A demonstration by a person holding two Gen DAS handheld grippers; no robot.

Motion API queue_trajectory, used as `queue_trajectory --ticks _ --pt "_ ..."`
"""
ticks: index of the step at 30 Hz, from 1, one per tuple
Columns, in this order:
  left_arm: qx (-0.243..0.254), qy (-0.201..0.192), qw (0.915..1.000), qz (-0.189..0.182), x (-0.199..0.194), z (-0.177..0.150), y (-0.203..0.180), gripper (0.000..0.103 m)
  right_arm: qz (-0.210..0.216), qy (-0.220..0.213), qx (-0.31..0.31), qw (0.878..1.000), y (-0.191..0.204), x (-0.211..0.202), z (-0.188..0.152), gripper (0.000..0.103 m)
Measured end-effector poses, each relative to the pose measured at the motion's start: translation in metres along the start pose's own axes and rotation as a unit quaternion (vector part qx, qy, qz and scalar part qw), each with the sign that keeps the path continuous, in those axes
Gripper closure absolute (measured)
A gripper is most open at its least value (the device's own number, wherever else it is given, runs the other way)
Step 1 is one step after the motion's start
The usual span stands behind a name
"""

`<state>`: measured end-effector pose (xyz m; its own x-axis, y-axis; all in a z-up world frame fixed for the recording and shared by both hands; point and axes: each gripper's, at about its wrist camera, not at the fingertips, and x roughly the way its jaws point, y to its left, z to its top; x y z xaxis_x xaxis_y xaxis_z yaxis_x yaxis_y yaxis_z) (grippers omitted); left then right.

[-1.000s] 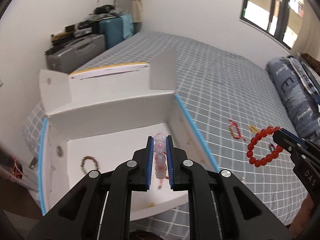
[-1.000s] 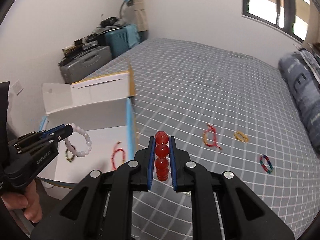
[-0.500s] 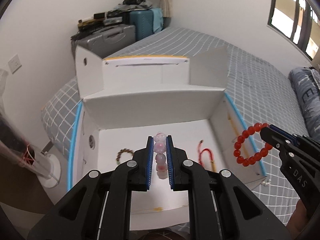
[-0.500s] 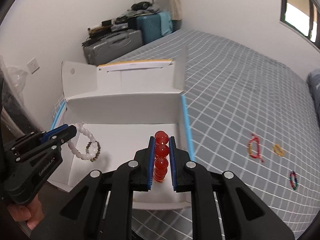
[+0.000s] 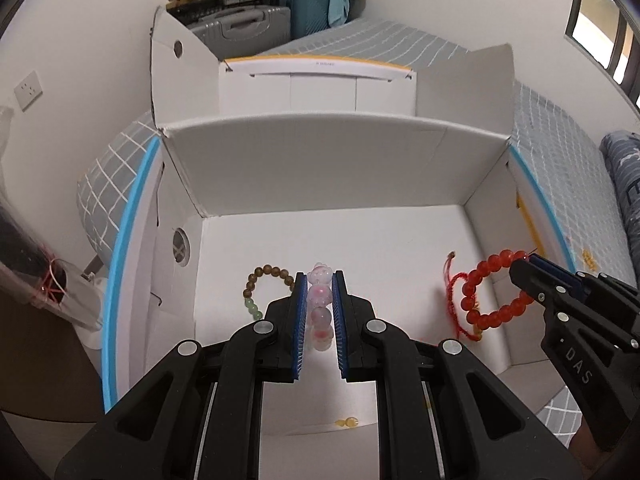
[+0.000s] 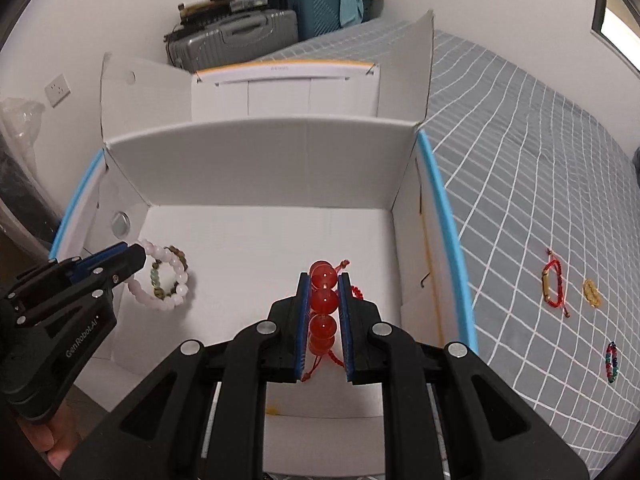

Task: Organize jewelry
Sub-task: 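Lower both bead bracelets into the box and open the tools, then move both tools back over the remaining bracelets on the bed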

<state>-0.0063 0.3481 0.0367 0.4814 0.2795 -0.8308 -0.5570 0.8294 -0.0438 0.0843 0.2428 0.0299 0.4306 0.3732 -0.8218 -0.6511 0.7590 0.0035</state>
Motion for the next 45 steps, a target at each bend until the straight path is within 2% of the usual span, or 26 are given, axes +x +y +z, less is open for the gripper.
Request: queue_trajectory --ticks 8,17,20,21,22,23,24,26,27,29,33,35,39,45 --pt "-0.004 0.018 0.9998 0.004 0.016 -0.006 0.004 0.091 -0.007 0.014 0.000 1.000 0.002 0.014 -0.003 0.090" --pt "-0.002 0.016 0.9998 0.010 0.013 -0.006 0.005 0.090 -0.003 0.030 -0.004 1.000 0.004 0.021 -0.005 0.090" --pt "-0.002 0.018 0.9998 0.010 0.012 -0.007 0.005 0.088 -0.010 0.019 -0.004 1.000 0.007 0.015 -0.005 0.089" --pt "-0.003 0.017 0.9998 0.010 0.010 -0.007 0.005 0.084 -0.005 0.018 -0.004 1.000 0.007 0.012 -0.004 0.088" --pt "-0.004 0.016 0.9998 0.012 0.008 -0.007 0.005 0.080 -0.003 0.016 -0.003 1.000 0.007 0.009 -0.004 0.081" --pt "-0.006 0.013 0.9998 0.014 0.005 -0.007 0.006 0.072 -0.004 0.013 -0.003 1.000 0.006 0.006 -0.003 0.072" --pt "-0.008 0.010 0.9998 0.016 0.003 -0.007 0.007 0.065 -0.005 0.005 0.000 1.000 0.005 0.001 -0.003 0.068" --pt "-0.009 0.002 0.9998 0.017 -0.004 -0.007 0.007 0.059 -0.004 -0.002 0.002 1.000 0.003 -0.008 -0.002 0.056" --pt "-0.010 0.000 0.9998 0.018 -0.006 -0.007 0.007 0.050 -0.006 -0.007 0.001 1.000 0.002 -0.013 -0.002 0.051" --pt "-0.015 -0.008 0.9996 0.022 -0.013 -0.006 0.007 0.039 -0.006 -0.015 -0.001 1.000 0.001 -0.020 -0.002 0.035" --pt "-0.021 -0.024 0.9990 0.030 -0.027 -0.008 0.010 0.022 -0.008 -0.024 -0.006 1.000 -0.001 -0.031 -0.004 0.023" --pt "-0.025 -0.030 0.9987 0.032 -0.031 -0.008 0.010 0.017 -0.012 -0.028 -0.003 1.000 -0.003 -0.035 -0.005 0.017" --pt "-0.025 -0.043 0.9980 0.040 -0.040 -0.009 0.005 0.010 -0.017 -0.040 0.007 0.999 -0.013 -0.044 -0.006 0.011" --pt "-0.011 -0.058 0.9979 0.027 -0.055 -0.014 -0.013 0.007 -0.033 -0.054 0.026 0.998 -0.043 -0.064 -0.013 0.008"
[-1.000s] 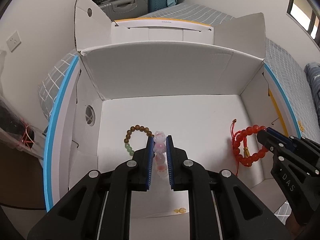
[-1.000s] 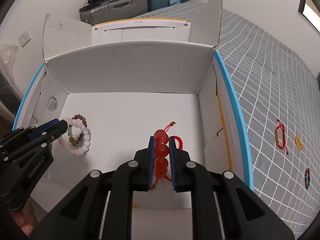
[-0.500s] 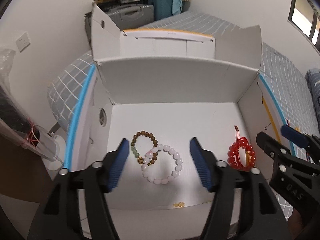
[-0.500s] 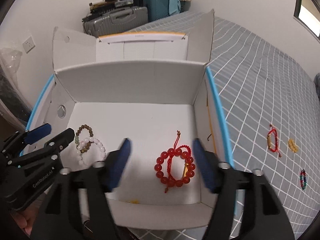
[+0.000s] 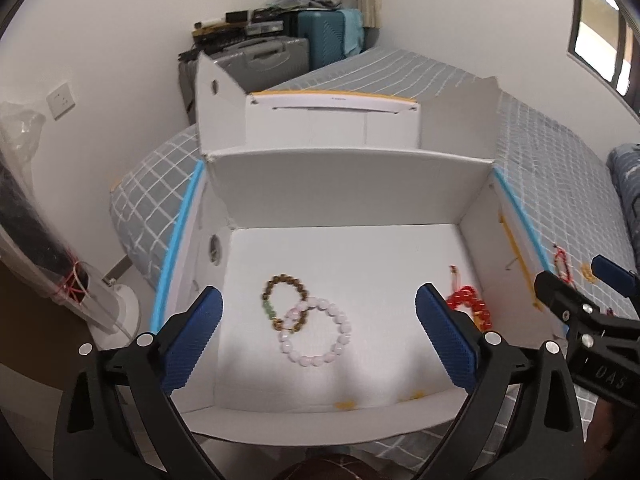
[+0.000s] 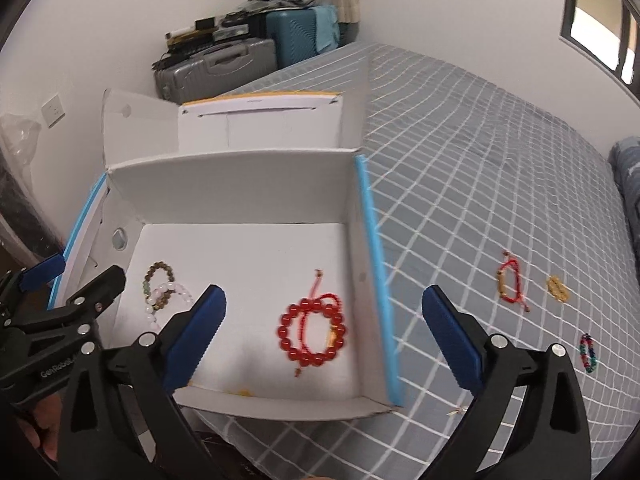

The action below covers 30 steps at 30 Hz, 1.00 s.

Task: Organize jewelry
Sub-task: 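Move both tools back over the remaining bracelets on the bed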

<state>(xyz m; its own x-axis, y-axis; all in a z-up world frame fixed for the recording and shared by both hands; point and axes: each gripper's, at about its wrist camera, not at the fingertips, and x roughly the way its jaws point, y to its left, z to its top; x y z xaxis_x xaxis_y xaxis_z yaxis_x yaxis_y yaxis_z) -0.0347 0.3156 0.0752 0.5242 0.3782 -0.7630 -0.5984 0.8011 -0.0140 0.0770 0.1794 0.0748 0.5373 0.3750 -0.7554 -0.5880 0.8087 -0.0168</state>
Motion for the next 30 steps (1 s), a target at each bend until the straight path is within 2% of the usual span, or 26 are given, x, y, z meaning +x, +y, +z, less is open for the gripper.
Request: queue_trajectory --ticks 7,14,21,30 --pt "0.044 -0.004 0.9985 -0.031 -0.009 -0.005 -0.049 0.006 -0.044 -0.011 0.024 0.999 -0.063 -0.021 -0.004 0.008" --pt "0.091 -0.004 0.9929 -0.076 -0.020 -0.015 -0.114 0.006 -0.084 -0.007 0.057 0.995 -0.142 -0.039 -0.016 0.008" --pt "0.148 0.002 0.9810 -0.125 -0.032 -0.032 -0.194 0.006 -0.121 0.004 0.090 0.989 -0.215 -0.045 -0.034 0.008" --pt "0.198 0.024 0.9662 -0.163 -0.027 -0.052 -0.272 0.006 -0.141 0.028 0.132 0.981 -0.296 -0.028 -0.060 0.008"
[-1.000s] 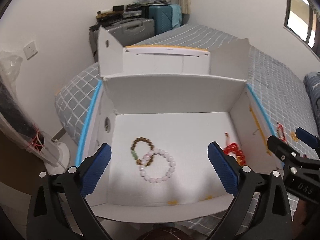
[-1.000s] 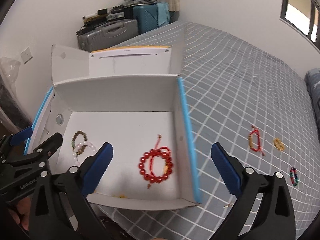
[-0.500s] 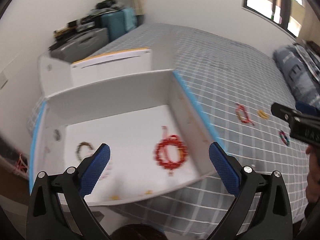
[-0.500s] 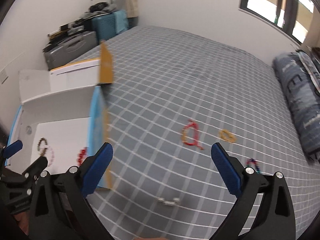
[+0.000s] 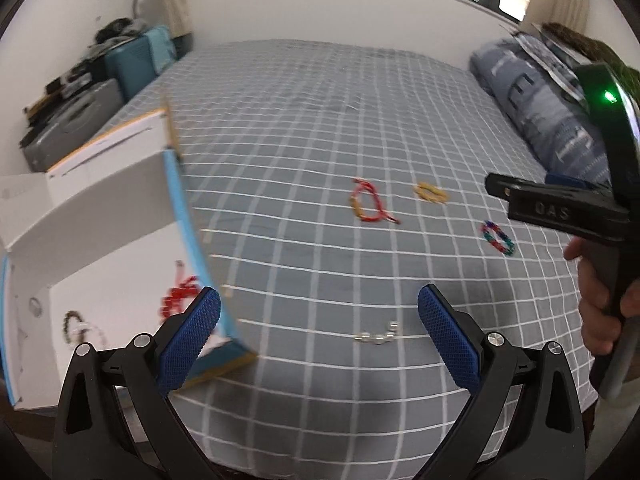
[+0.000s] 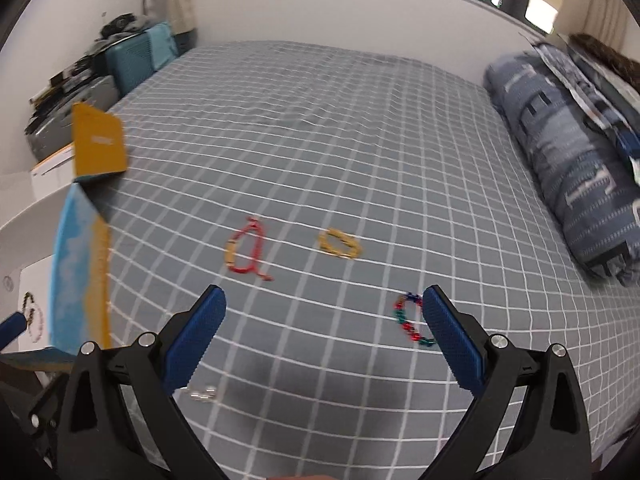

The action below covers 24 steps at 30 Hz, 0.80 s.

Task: Organize jewelry
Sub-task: 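Move both tools back over the remaining bracelets on the bed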

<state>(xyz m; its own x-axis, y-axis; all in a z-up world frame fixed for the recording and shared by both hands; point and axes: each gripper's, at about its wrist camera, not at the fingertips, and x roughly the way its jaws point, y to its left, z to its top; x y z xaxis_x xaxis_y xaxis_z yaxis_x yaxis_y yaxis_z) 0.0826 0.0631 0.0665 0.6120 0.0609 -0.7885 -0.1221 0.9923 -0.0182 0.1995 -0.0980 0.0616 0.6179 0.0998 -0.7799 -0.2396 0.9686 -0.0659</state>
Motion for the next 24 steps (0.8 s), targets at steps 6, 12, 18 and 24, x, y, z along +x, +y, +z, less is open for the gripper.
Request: queue_trajectory --ticks 6,12,18,24 --pt "0.039 0.032 0.9985 -0.019 0.039 -0.005 -0.037 0.006 -0.013 0.024 0.015 1.000 -0.039 0.034 -0.006 0.008" --pt "0.051 0.068 0.9961 -0.024 0.077 -0.019 -0.043 0.006 -0.015 0.046 0.018 0.999 -0.061 0.070 -0.013 0.008" --pt "0.044 0.100 0.9932 -0.040 0.108 -0.033 -0.042 0.006 -0.013 0.068 0.024 0.997 -0.071 0.103 -0.022 0.008" --pt "0.060 0.113 0.9911 -0.037 0.125 -0.037 -0.041 0.006 -0.025 0.093 0.027 0.995 -0.081 0.135 -0.033 0.008"
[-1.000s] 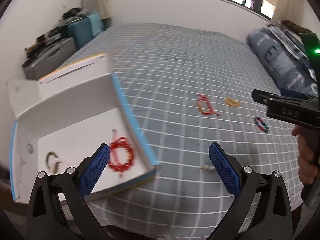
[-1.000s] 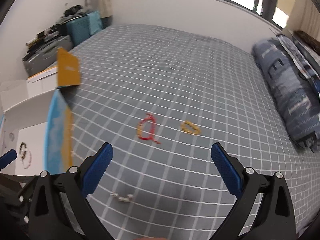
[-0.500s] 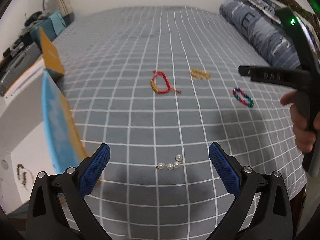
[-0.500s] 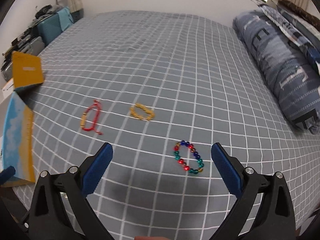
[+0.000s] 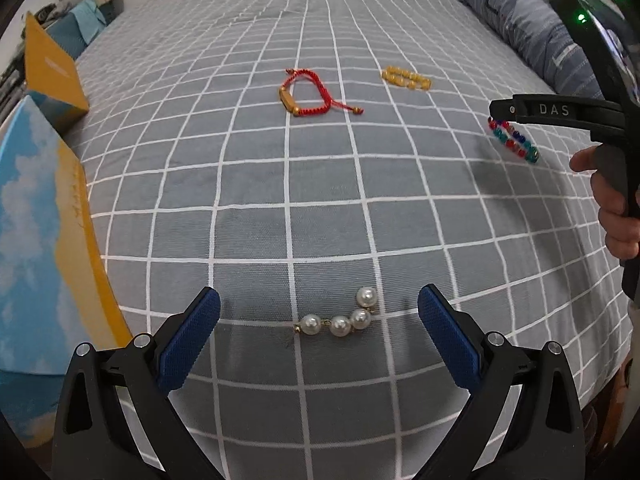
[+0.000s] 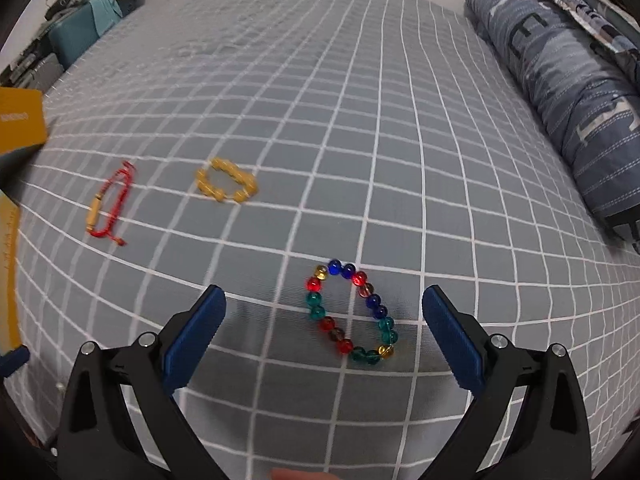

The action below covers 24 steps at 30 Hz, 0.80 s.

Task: Organize jewelry
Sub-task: 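Move both tools back over the remaining bracelets on the bed, then grasp the pearl strand with left tool while right tool grasps multicolour bead bracelet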

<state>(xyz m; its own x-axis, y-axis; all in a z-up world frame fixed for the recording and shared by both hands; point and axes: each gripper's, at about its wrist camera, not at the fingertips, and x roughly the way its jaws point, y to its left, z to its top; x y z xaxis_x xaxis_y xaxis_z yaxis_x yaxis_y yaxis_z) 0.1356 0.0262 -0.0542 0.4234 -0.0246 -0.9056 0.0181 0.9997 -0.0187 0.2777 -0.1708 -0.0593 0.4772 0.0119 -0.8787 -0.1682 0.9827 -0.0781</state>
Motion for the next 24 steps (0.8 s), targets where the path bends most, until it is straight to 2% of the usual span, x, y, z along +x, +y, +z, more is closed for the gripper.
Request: queue_trajectory --ticks 7,9,13,17,19,24 --pt "0.010 0.013 0.9998 -0.010 0.013 -0.001 -0.004 0.006 0.012 0.019 0.014 1.000 -0.010 0.019 0.002 0.009" --pt "0.008 0.019 0.9997 -0.015 0.018 -0.002 -0.005 0.007 0.018 0.025 0.019 0.999 -0.012 0.023 0.003 0.012" --pt "0.011 0.021 0.9997 -0.010 0.022 -0.003 -0.007 0.011 0.026 0.048 0.026 0.998 -0.015 0.036 0.001 0.026" --pt "0.016 0.023 0.9996 -0.005 0.023 -0.003 -0.009 0.022 0.031 0.051 0.036 0.998 -0.021 0.040 0.002 0.034" --pt "0.016 0.024 0.9996 -0.007 0.021 -0.003 -0.010 0.028 0.028 0.052 0.030 0.998 -0.020 0.041 0.002 0.043" --pt "0.018 0.028 0.9993 -0.016 0.016 -0.003 -0.012 0.051 0.024 0.056 0.019 0.998 -0.019 0.039 0.000 0.062"
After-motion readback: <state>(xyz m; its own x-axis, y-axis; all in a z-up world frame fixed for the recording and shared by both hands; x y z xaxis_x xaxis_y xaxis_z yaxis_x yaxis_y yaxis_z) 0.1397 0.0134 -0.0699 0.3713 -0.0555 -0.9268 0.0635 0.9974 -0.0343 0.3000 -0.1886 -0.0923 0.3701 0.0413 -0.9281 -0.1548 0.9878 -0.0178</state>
